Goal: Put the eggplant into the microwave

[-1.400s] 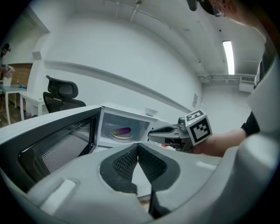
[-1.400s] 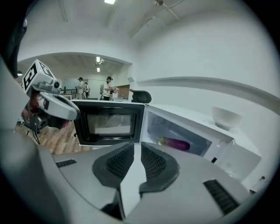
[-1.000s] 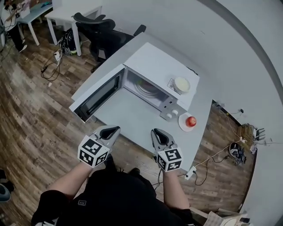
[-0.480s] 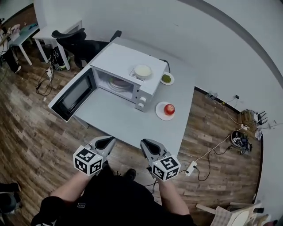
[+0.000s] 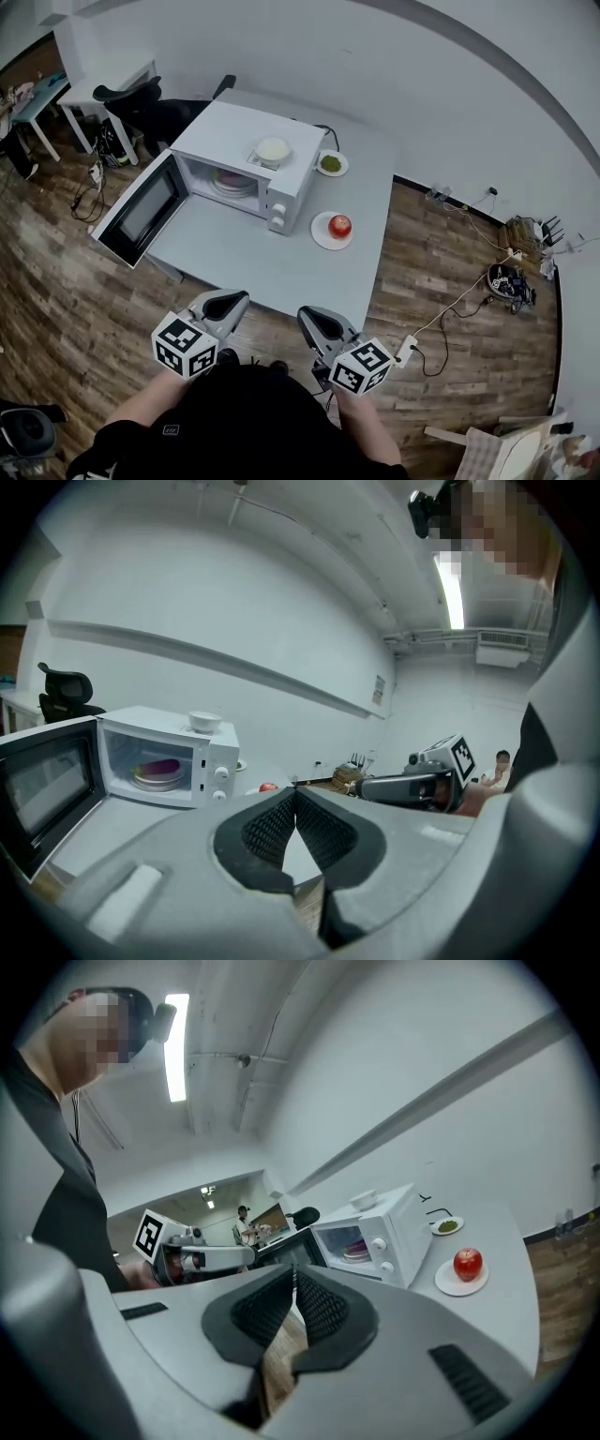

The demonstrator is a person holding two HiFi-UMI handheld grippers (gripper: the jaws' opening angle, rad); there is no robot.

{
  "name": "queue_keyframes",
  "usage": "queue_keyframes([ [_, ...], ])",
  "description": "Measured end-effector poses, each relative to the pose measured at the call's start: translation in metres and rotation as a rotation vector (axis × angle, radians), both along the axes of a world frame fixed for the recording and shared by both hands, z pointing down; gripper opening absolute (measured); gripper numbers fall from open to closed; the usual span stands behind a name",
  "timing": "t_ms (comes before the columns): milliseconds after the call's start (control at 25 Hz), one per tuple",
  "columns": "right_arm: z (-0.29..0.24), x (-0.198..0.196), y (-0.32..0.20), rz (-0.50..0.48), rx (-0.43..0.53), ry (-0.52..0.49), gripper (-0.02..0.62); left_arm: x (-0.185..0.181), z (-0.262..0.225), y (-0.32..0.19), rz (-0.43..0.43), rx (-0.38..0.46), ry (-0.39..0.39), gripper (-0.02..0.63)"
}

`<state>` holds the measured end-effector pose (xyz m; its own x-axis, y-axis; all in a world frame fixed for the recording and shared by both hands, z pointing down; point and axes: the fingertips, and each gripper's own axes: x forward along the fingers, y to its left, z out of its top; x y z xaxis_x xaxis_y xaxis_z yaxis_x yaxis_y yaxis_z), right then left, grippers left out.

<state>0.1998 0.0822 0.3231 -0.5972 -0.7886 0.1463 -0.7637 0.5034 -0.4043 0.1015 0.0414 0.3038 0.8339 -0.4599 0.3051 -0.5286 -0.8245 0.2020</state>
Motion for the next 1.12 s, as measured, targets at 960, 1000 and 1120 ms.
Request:
queue_keyframes([
  [960,-0.075,-0.067,-0.050,-0.017,0.195,0.143,0.015,-0.077,-0.051,-0.043,-0.098,0.163,0.075,0.009],
  [1000,-0.075,-0.068,-0.051,-0.018,0.195,0.140,0.015,-0.078,-0.052,-0.043,-0.099,0.163,0.075,0.009],
  [1120,-0.072,-0.070,-0.051,-0.019,0.193,0.141,0.015,-0.081,-0.051,-0.045,-0.101,0.163,0.070,0.009],
])
